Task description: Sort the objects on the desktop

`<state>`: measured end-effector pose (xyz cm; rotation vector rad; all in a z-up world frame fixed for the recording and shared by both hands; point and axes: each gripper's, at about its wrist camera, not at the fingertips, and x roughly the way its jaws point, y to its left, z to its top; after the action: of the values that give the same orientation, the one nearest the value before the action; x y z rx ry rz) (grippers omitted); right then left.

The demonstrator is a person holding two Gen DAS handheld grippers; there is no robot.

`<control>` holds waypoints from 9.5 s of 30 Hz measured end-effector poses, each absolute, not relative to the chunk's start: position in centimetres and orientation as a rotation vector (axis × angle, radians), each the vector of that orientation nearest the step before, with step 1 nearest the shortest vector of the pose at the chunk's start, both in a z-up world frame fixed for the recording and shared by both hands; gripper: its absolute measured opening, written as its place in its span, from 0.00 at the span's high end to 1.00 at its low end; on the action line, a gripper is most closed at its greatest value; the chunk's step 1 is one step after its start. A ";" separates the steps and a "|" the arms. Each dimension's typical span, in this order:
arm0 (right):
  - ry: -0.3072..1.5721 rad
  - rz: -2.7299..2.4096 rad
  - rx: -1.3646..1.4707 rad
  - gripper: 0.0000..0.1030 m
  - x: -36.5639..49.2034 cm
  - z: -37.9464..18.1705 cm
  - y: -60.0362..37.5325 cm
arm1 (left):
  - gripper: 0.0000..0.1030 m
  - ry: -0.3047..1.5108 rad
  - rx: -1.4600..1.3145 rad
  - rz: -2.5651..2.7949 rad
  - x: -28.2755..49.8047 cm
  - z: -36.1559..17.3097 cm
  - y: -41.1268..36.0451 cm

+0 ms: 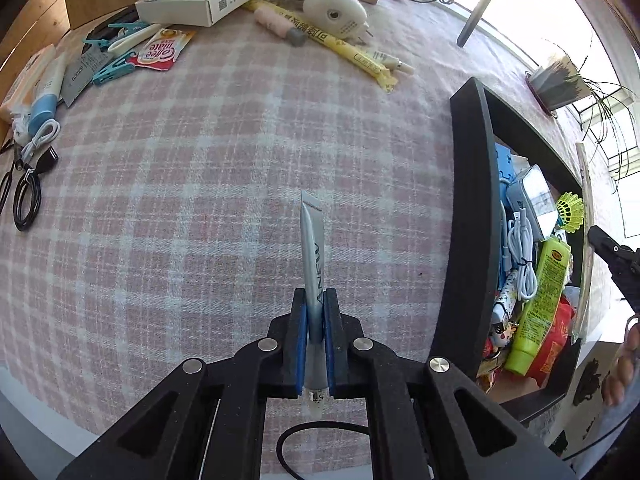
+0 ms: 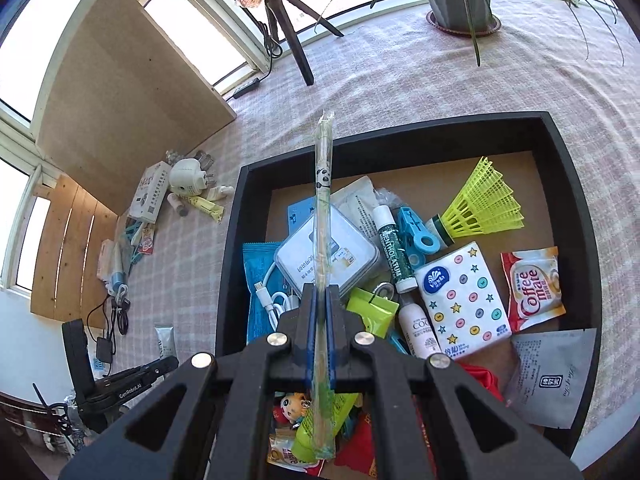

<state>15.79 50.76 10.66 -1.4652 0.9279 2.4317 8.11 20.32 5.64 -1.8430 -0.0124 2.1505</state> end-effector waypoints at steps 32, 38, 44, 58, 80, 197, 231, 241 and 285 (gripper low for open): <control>0.892 2.410 -1.390 0.76 19.0 13.3 51.9 | 0.72 0.146 -1.570 2.061 8.7 13.8 31.3; 0.812 2.507 -1.454 0.75 13.9 14.4 48.5 | 0.72 0.099 -1.598 2.153 5.3 13.7 27.4; 0.697 2.634 -1.530 0.68 7.4 16.1 43.9 | 0.72 0.047 -1.623 2.273 0.4 14.4 21.9; 0.478 2.832 -1.790 0.53 -13.4 17.1 30.6 | 0.70 -0.162 -1.763 2.466 -17.4 14.0 5.2; 0.246 2.763 -1.937 0.47 -29.8 7.4 21.4 | 0.67 -0.523 -1.907 2.418 -32.0 1.9 -2.8; 0.883 2.399 -1.379 0.46 19.9 15.4 56.5 | 0.59 0.147 -1.427 1.827 10.7 15.0 45.1; 0.323 2.771 -1.800 0.46 1.9 13.7 39.2 | 0.58 0.058 -1.765 2.223 1.7 8.0 19.7; 0.245 2.743 -2.065 0.52 -5.9 9.7 33.0 | 0.57 -0.020 -1.855 2.215 -0.8 5.3 13.9; 0.552 2.576 -2.043 0.81 -4.3 2.9 32.6 | 0.91 -0.209 -1.773 2.312 1.6 2.8 16.0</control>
<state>-4.28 32.65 2.93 -2.0425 0.5517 2.5760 1.58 16.05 2.84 -1.7730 -0.2092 2.3119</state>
